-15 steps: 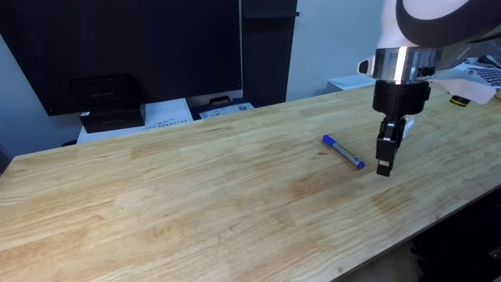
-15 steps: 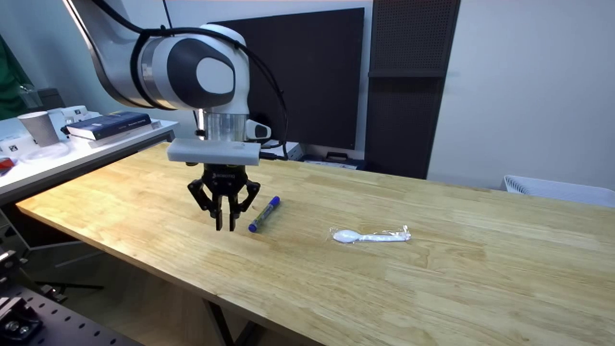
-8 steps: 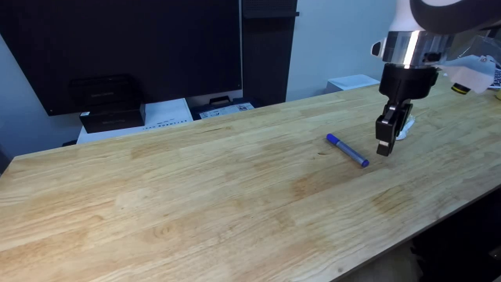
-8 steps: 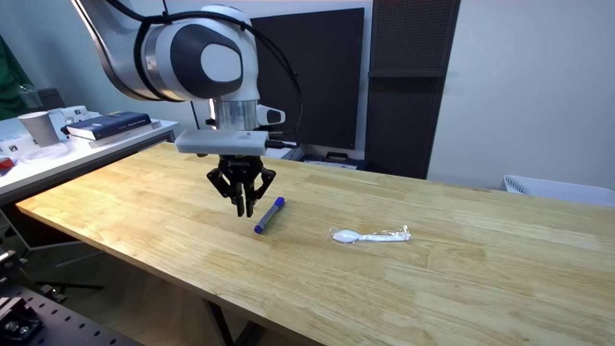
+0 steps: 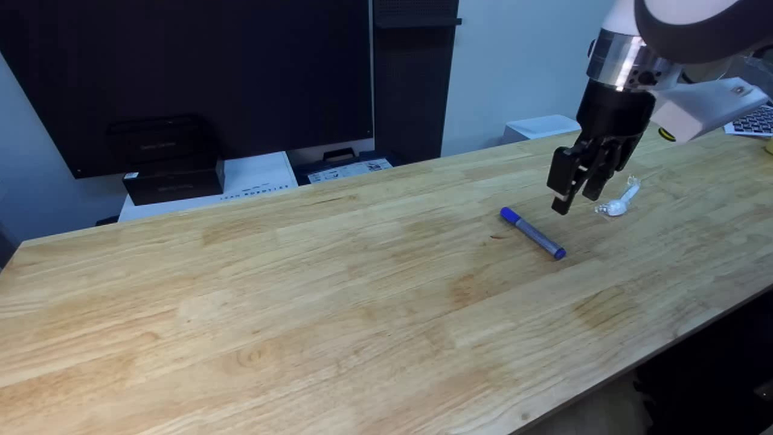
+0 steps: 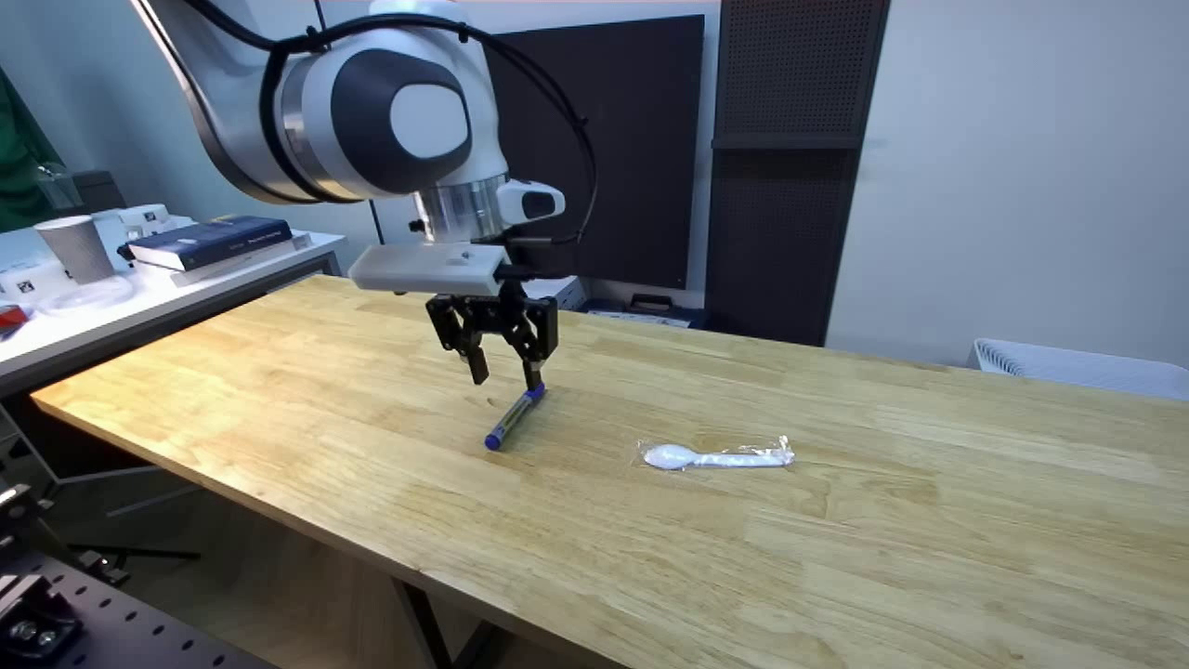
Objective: Move the marker away from you
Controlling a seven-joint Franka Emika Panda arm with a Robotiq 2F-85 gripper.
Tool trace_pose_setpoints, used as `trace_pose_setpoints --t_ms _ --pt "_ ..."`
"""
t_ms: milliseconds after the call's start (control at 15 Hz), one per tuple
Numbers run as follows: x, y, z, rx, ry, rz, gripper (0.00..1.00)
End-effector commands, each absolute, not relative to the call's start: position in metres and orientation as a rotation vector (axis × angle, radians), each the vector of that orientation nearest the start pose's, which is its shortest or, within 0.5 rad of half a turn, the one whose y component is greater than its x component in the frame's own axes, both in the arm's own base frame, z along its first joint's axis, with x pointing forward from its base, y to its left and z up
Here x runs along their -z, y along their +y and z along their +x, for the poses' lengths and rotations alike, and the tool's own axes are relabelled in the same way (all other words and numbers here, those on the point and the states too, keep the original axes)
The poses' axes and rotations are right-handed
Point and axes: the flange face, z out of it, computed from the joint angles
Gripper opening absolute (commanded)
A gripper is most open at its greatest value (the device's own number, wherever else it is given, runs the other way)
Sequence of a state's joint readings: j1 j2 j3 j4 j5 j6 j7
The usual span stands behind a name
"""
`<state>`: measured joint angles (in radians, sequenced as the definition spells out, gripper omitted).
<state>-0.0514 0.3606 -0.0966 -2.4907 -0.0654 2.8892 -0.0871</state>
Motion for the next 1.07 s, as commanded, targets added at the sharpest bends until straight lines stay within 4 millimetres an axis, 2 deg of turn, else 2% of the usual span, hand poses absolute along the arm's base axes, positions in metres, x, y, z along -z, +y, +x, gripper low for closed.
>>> trace_pose_setpoints --t_ms 0,400,467,600,1000 --pt "-0.136 -0.063 0.464 0.029 0.072 -3.205 0.99" --pt "-0.097 -0.054 0.46 -0.077 0.045 -3.202 1.0" --pt "-0.093 -0.054 0.461 -0.08 0.055 -3.2 0.75" --pt "-0.087 -0.056 0.467 -0.051 0.092 -3.206 0.67" --pt "-0.074 -0.058 0.484 -0.001 0.139 -3.222 0.25"
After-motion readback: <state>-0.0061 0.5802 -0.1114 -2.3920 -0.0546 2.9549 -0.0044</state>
